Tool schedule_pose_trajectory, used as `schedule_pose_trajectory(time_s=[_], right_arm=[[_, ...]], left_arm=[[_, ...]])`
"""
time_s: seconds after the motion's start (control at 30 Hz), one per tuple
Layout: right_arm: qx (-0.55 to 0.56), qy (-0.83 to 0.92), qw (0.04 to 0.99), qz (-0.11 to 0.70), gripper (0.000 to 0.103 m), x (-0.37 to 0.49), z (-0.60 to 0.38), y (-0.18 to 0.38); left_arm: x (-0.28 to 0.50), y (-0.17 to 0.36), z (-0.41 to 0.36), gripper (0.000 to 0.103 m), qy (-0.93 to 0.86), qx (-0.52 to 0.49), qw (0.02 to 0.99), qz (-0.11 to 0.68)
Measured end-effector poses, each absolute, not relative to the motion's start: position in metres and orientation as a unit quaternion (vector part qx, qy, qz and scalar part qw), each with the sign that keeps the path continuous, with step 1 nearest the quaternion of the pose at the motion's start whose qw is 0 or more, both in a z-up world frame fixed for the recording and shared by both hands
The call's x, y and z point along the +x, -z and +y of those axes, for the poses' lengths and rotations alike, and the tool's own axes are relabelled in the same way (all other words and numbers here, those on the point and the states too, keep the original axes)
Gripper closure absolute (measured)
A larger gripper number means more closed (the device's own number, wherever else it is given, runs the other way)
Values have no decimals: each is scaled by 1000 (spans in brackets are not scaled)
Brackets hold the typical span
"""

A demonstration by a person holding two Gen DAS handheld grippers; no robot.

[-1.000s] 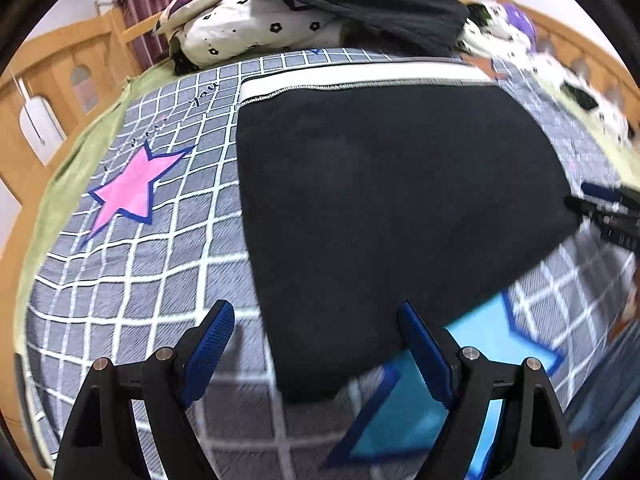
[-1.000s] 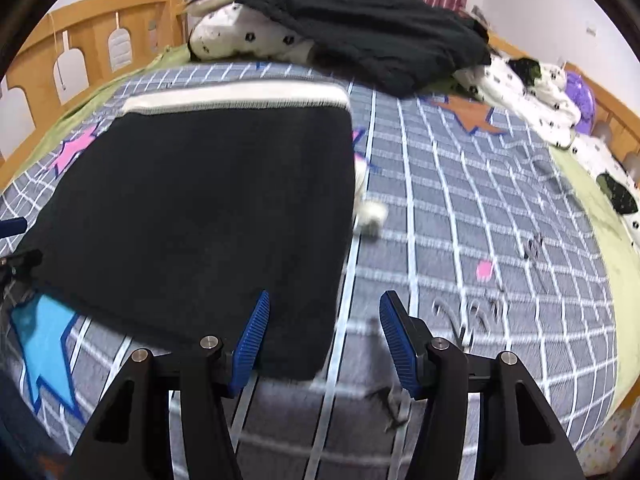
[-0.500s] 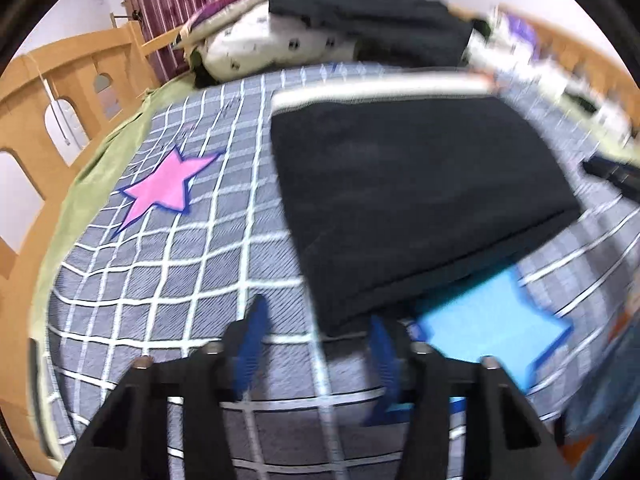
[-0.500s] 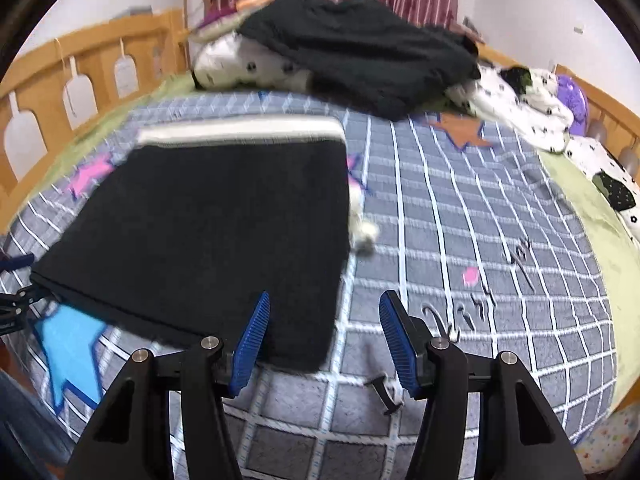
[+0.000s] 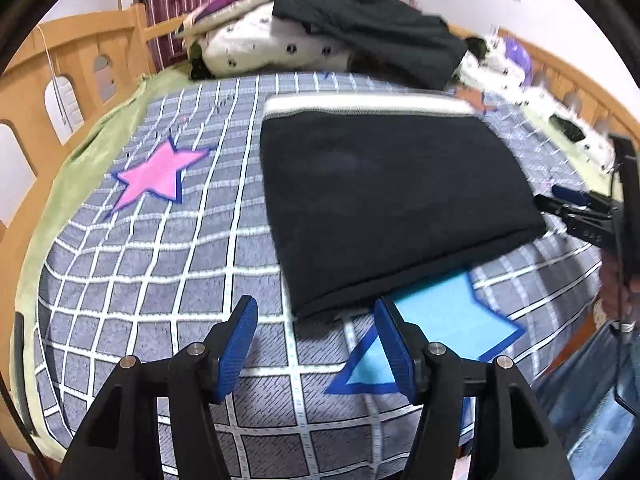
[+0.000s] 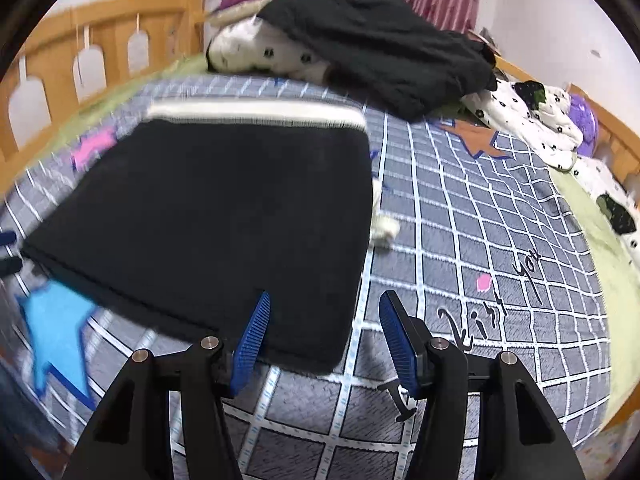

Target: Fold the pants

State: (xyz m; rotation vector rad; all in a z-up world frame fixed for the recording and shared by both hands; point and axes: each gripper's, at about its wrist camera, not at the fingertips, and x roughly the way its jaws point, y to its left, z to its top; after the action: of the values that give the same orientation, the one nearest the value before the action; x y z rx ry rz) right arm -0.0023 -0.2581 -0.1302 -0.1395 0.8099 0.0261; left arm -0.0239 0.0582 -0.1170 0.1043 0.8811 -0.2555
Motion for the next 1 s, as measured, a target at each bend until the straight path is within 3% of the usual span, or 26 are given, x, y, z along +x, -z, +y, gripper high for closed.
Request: schedule_pose_trajectory(time_s=[0.47,0.53,0.57,0.6,0.8,1.0], right_arm=[[-19,-8,928,373,46,25,-262,123],[-26,-6,915,404,46,35,-259,140],[-36,-1,910,414,43,39,-257,149],[-44,4,910,413,40,40,-257,153],[-13,1,905,425,36,39,-270,147],[7,3,898,440,39,35,-268,130]], left_arm=[[19,122,31,41,108,12,897,428],[32,142,24,32,87,26,881,464],[35,149,23,21,76,29,876,475],[36,151,26,20,80,13,876,476],[45,153,41,20,95,-53,854,508],[31,136,31,24,80,-31,866,492]])
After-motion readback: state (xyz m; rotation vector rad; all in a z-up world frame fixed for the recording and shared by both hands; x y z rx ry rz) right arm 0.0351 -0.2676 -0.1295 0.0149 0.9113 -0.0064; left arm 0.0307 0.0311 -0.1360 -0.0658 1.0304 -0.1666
